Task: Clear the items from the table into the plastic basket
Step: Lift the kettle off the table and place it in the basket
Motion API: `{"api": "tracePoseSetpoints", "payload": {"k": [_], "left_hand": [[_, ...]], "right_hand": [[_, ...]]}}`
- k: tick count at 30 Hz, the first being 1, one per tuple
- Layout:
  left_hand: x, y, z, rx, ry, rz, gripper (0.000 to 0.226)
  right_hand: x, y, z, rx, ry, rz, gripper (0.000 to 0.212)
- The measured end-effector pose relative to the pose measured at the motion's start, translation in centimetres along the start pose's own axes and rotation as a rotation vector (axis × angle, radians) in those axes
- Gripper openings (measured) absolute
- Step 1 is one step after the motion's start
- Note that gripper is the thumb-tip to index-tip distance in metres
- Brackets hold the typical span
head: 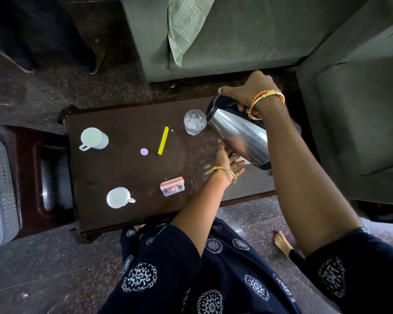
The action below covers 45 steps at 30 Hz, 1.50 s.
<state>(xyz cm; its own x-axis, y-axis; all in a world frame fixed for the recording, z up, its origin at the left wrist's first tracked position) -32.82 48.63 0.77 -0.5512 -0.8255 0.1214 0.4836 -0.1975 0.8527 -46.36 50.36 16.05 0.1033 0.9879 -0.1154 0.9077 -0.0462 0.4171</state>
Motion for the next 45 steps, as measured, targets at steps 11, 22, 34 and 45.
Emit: {"api": "tracePoseSetpoints", "payload": {"k": [11, 22, 34, 45], "left_hand": [[0.0, -0.2, 0.0, 0.045, -0.011, 0.024, 0.055], [-0.2, -0.1, 0.3, 0.0, -0.012, 0.012, 0.059], [0.1, -0.1, 0.0, 0.011, -0.014, 0.016, 0.061], [1.7, -0.4, -1.2, 0.084, -0.113, 0.032, 0.065]], "right_hand": [[-0.1, -0.5, 0.4, -0.016, 0.011, -0.005, 0.051], [-0.4, -0.7, 0.1, -0.019, 0.03, -0.006, 0.054], [-0.7, -1.0, 0.3, -0.024, 0.021, -0.008, 0.059], [2.0, 0.6, 1.9, -0.03, -0.221, 0.144, 0.059]]}}
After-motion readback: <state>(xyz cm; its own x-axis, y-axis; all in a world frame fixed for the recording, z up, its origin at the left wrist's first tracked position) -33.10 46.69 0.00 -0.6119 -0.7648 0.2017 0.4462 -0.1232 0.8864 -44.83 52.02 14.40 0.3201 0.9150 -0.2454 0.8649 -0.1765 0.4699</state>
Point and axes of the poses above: each hand's wrist, its own y-axis away from the middle knuckle, its own z-axis out of the palm, x = y × z, the point moved 1 cm from there along -y, towards the middle knuckle, and after that the axes turned 15 degrees about y, right-handed, at the moved point
